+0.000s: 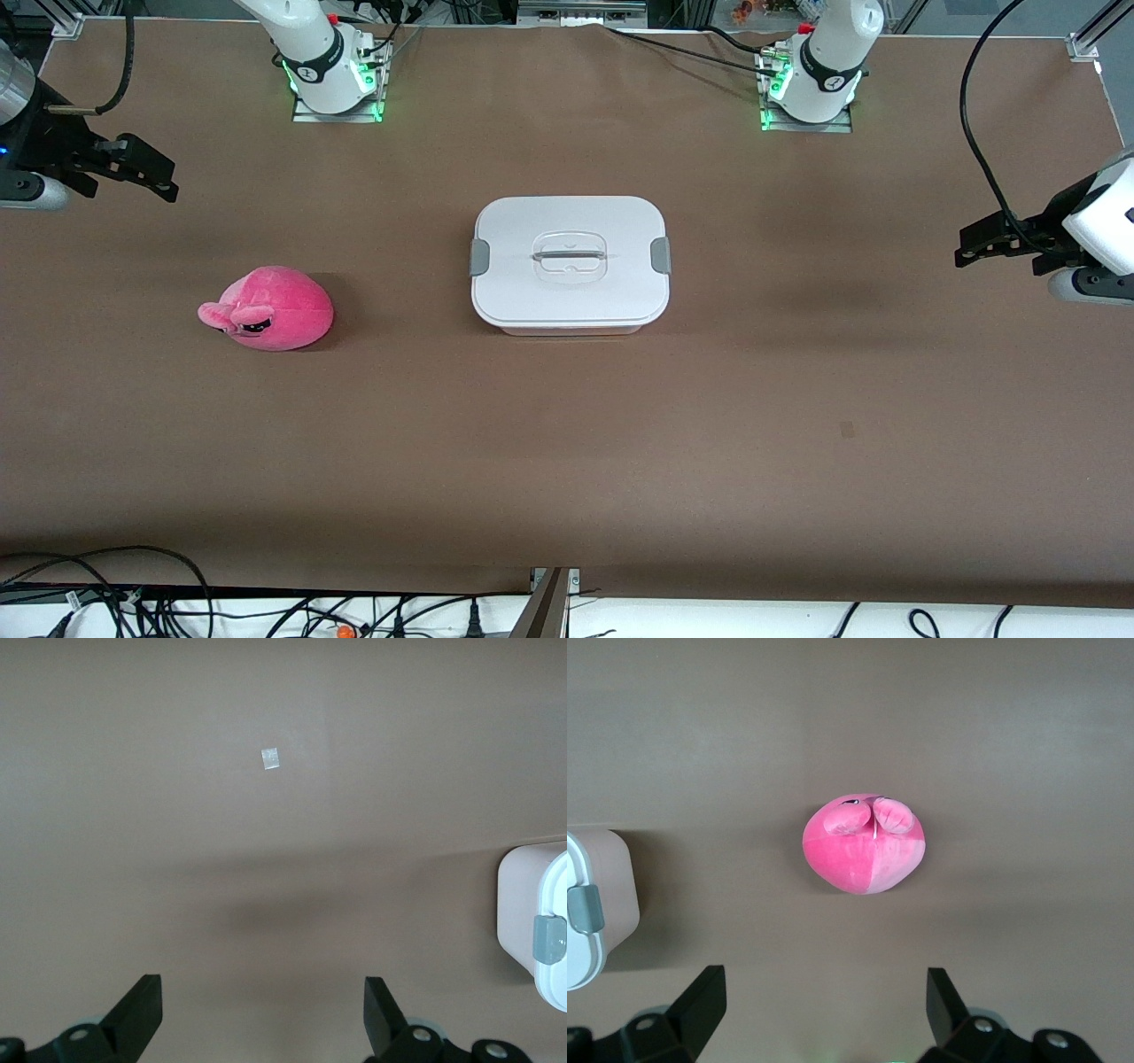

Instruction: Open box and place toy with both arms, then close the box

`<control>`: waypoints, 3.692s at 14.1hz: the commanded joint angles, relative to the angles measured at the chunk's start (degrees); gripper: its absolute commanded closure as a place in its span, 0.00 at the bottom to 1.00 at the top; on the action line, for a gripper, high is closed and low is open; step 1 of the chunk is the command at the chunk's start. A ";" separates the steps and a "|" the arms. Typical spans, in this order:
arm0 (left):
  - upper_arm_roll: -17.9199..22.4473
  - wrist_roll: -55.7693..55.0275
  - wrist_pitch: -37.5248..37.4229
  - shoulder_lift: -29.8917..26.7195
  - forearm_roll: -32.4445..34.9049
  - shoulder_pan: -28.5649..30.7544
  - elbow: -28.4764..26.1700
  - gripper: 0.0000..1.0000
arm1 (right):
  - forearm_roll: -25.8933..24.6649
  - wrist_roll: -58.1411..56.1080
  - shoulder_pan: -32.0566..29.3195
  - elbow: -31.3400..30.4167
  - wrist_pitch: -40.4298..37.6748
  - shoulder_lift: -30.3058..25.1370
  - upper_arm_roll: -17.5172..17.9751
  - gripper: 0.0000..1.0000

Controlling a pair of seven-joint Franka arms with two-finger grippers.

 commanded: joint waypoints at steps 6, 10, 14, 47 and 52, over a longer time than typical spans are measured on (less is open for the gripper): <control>0.11 0.21 -0.45 0.88 -1.19 0.18 1.66 0.00 | 0.45 -0.16 0.08 1.11 -0.50 0.40 -0.23 0.00; 0.11 0.12 -0.45 0.80 -1.28 0.09 1.66 0.00 | 0.45 -0.16 0.08 1.11 -0.59 0.40 -0.23 0.00; 0.03 0.21 -0.45 1.23 -1.37 0.18 1.66 0.00 | 0.45 -0.16 0.08 1.11 -0.85 0.39 -0.23 0.00; -3.23 13.28 12.19 13.97 -10.69 -36.02 2.72 0.00 | 0.45 -0.16 0.00 1.03 -0.85 0.48 -0.32 0.00; -3.23 30.33 17.74 17.49 -9.19 -37.69 2.19 0.00 | 0.36 -0.16 0.00 1.03 -0.94 0.48 -0.40 0.00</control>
